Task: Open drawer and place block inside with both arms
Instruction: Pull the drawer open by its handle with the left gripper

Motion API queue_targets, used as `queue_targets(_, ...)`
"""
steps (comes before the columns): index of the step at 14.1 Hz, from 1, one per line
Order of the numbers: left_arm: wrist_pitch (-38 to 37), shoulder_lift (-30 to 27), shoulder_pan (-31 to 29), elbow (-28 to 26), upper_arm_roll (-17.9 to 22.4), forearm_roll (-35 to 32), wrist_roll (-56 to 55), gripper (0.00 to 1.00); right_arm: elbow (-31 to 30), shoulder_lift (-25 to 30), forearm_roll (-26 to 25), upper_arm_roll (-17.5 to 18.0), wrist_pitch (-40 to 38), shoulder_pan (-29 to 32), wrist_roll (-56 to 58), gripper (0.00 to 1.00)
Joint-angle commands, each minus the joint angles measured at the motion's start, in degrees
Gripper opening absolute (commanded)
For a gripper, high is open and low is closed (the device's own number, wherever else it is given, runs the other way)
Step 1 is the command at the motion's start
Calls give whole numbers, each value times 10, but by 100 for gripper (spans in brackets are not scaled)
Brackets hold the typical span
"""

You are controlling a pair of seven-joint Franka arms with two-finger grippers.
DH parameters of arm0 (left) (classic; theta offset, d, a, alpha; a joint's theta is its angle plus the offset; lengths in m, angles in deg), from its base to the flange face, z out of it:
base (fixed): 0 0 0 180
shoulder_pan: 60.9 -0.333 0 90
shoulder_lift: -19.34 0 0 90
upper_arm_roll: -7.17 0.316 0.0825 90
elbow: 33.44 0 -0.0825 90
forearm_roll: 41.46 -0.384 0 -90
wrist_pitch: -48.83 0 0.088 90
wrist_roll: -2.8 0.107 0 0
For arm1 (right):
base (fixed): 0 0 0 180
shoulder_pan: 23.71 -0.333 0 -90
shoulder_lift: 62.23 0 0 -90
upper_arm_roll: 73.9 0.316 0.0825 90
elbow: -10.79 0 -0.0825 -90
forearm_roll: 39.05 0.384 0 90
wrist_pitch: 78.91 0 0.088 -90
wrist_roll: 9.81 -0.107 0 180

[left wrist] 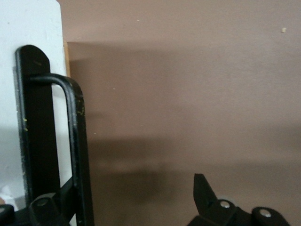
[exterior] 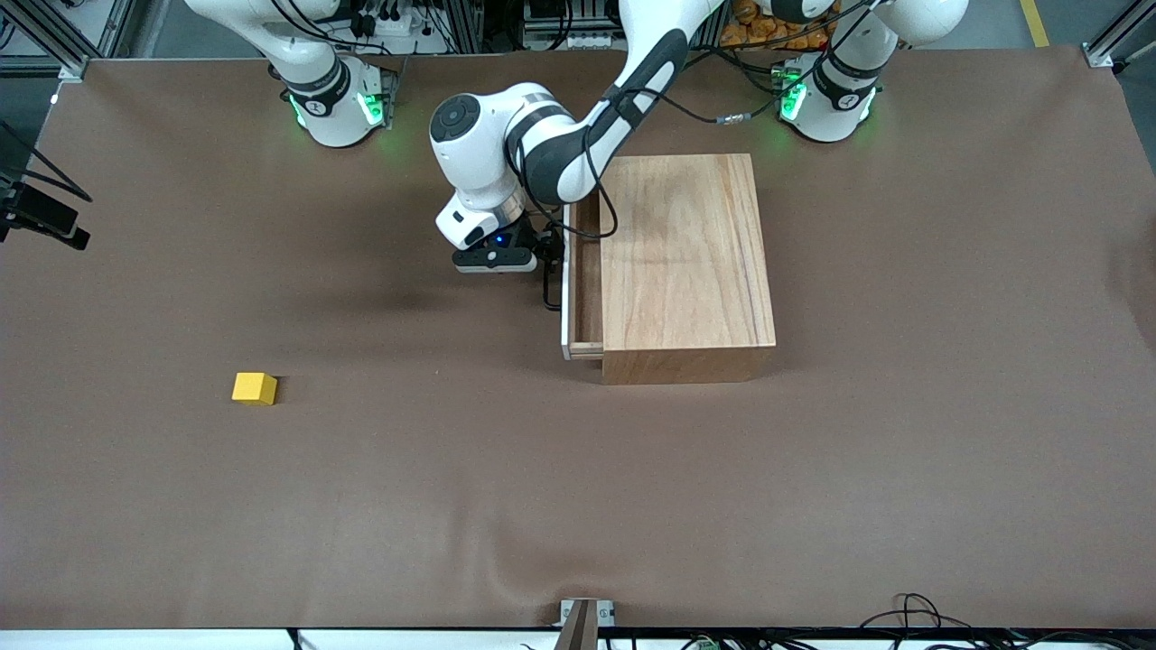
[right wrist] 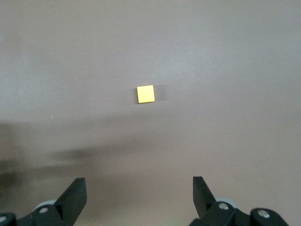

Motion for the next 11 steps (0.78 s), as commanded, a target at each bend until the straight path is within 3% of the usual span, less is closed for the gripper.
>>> queue_targets(1, 26, 13, 1, 23, -17, -5, -6, 100, 3, -1, 4, 5, -4, 9, -1, 100)
queue_targets(11, 84, 27, 1, 30, -21, -4, -6, 100, 3, -2, 4, 5, -4, 12, 0, 100)
